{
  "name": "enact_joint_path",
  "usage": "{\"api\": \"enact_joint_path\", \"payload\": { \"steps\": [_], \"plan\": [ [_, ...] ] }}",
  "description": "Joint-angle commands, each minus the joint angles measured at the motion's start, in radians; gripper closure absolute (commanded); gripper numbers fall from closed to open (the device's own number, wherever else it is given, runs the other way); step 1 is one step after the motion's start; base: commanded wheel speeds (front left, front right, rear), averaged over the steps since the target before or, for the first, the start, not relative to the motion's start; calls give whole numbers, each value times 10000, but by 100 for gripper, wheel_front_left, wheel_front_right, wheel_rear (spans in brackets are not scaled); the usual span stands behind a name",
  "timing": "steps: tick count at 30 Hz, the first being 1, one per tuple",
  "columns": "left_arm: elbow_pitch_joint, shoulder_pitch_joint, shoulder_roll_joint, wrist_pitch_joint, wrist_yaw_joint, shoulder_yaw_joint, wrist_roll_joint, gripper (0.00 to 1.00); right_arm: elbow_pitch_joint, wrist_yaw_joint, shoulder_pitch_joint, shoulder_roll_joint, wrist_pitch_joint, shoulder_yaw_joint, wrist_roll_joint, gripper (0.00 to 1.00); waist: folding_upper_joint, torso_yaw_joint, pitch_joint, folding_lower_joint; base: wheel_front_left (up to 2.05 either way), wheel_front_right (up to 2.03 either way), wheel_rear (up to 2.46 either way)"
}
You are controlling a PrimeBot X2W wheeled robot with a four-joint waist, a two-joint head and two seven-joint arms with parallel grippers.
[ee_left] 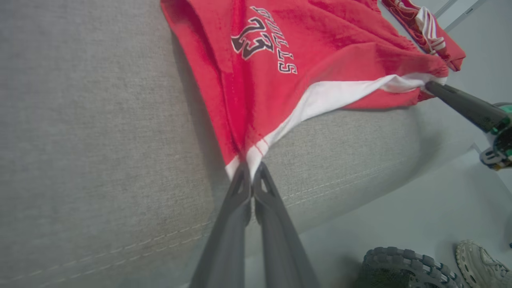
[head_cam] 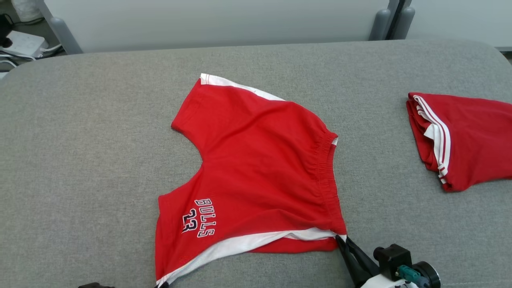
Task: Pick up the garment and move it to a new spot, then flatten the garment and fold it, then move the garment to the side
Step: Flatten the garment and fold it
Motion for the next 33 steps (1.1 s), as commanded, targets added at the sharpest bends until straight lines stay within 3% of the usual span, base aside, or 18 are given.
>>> {"api": "enact_joint_path", "payload": {
  "steps": [1,7,20,25,30,33],
  "plan": [
    [-142,-411,513,-61,2,147,-220,100,-38,-2,-78,-49,-125,244,-28,100,0,37,-130,0,0,0,0],
    [-10,-390,846,-61,2,-143,-631,100,209,-2,4,-88,121,512,75,100,0,121,-441,0,0,0,0],
    [-223,-560,1699,65,2,-1839,-1868,100,-715,-2,521,-1341,1544,1329,1397,100,0,196,-727,0,0,0,0],
    [-794,-1402,2215,-49,2,-1131,-1547,100,-1460,-2,416,-1296,1311,602,1004,100,0,133,-426,0,0,0,0],
    [-1507,-2478,2627,-57,2,178,-876,100,-2085,-2,91,-631,761,-390,-58,100,0,-11,80,0,0,0,0],
    [-1805,-3224,2890,-58,2,408,-646,100,-2369,-2,-333,-262,540,-891,-708,100,0,-184,502,0,0,0,0]
  ]
}}
